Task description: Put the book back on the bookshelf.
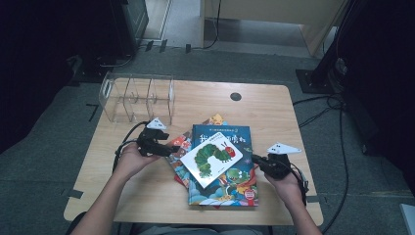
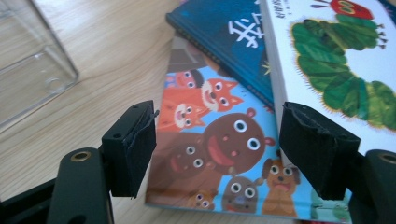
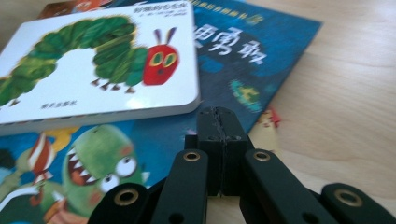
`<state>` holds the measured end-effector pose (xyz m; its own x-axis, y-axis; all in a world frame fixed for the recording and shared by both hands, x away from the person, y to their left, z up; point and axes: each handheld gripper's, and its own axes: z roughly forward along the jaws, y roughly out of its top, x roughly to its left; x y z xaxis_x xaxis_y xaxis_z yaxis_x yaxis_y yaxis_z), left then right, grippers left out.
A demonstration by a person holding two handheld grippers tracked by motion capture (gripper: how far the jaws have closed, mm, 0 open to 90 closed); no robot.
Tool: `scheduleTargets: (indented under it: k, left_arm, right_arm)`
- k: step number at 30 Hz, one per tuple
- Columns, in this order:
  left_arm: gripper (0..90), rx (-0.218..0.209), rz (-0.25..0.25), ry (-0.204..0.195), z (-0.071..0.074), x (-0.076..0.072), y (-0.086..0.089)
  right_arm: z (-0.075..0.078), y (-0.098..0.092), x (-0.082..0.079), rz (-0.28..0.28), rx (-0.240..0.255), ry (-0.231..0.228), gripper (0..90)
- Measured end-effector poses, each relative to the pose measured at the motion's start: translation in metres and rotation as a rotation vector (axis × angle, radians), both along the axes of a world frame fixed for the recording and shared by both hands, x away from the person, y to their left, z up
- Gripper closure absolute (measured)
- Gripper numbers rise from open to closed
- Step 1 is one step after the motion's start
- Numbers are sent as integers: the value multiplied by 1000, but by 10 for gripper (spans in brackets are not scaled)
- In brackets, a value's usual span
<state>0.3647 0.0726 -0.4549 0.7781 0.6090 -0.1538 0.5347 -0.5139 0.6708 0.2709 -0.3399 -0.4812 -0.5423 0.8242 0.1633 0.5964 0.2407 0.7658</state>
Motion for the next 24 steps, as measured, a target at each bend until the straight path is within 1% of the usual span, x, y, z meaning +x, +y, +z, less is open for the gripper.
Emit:
scheduleTargets:
  k: [2,3,4,5,7,8,9,11,12,15,18,19,20,21,23,24]
  left_arm:
    - [287,-18,-5,15,0,2,-1]
    - [287,-18,-5,15,0,2,-1]
    - [287,-26,-3,23,-1,2,-2]
    - [285,-17,-14,36,0,4,-3]
    - [280,-9,-15,33,0,5,-4]
    - [280,-4,-24,31,1,5,-5]
    - [280,-12,-29,46,1,5,-7]
    - [280,-11,-36,52,0,5,-9]
    - [278,1,-51,57,0,4,-11]
    - [270,9,-64,56,0,2,-14]
    - [270,14,-77,66,-1,0,-16]
    - [270,14,-77,66,-1,0,-16]
    - [271,25,-81,63,-1,-1,-16]
    - [271,32,-83,68,-1,-3,-17]
    - [271,36,-89,69,-1,-5,-17]
    - [271,37,-89,69,-1,-6,-17]
  right_arm:
    - [-2,3,-2,26,-5,7,899]
    - [-2,3,-2,26,-5,7,899]
    - [-4,7,-3,46,-9,17,899]
    - [-4,8,-3,49,-10,18,899]
    - [-5,9,-4,55,-10,21,899]
    - [-6,11,-5,65,-15,29,899]
    - [-7,11,-4,69,-14,29,899]
    - [-8,13,-5,73,-14,37,899]
    - [-10,15,-4,90,-19,35,899]
    - [-10,19,-1,101,-16,29,899]
    - [-11,23,1,111,-13,27,899]
    - [-11,24,2,114,-14,22,899]
    - [-11,26,3,118,-12,20,899]
    - [-12,28,4,122,-10,18,899]
    - [-12,31,6,132,-12,8,899]
    - [-13,33,7,128,-9,1,899]
